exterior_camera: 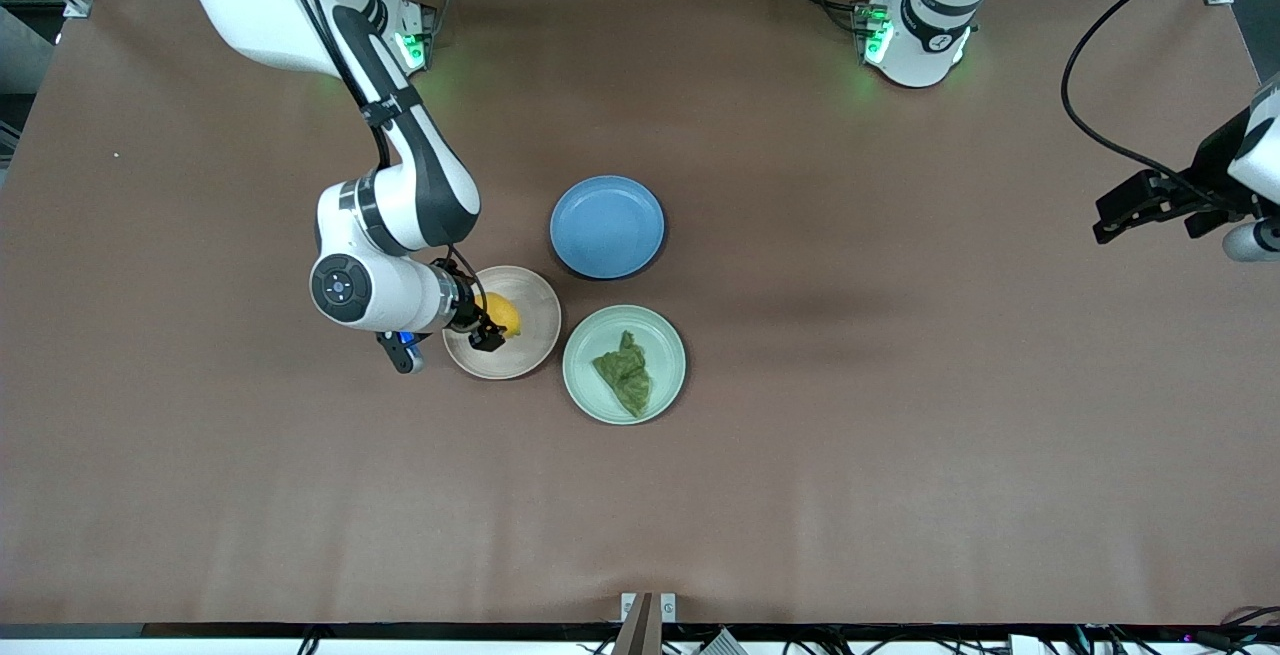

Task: Place lemon and lettuce in plates
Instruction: 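Release the lemon onto the cream-white plate with the right gripper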

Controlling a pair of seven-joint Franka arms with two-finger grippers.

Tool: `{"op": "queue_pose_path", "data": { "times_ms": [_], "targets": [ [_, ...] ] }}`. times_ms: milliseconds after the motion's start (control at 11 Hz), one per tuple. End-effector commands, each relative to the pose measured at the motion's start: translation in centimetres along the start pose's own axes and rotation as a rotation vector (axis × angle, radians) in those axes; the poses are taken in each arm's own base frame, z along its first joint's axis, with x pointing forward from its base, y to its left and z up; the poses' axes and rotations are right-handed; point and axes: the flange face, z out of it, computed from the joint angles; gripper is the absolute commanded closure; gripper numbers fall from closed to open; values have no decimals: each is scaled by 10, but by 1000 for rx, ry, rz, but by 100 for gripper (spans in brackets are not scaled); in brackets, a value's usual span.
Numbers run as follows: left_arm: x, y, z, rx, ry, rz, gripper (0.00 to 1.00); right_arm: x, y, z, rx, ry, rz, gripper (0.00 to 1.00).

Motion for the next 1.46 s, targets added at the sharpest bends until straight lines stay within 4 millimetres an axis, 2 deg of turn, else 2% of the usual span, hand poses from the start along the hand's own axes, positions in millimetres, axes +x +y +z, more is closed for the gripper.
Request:
{"op": "queue_pose_path", "data": {
  "times_ms": [0, 274, 548, 1004, 1187, 1370],
  "targets": [
    [-8, 4, -8, -39, -11, 33, 0, 3, -3, 0, -25, 40, -46, 0],
    [-10, 3, -10, -39, -11, 30, 0, 28, 12, -3, -100, 51, -219, 0],
    [-9, 0, -9, -39, -13, 26, 0, 64, 26, -8, -120, 23, -294, 0],
    [-9, 0, -9, -41, -14, 24, 0, 100, 44, -15, -146, 38, -407, 0],
    [-8, 0, -8, -43, -16, 24, 0, 127, 63, -20, -149, 26, -454, 0],
    [-8, -1, -7, -42, -18, 21, 0, 142, 74, -25, -142, 17, -493, 0]
  ]
}}
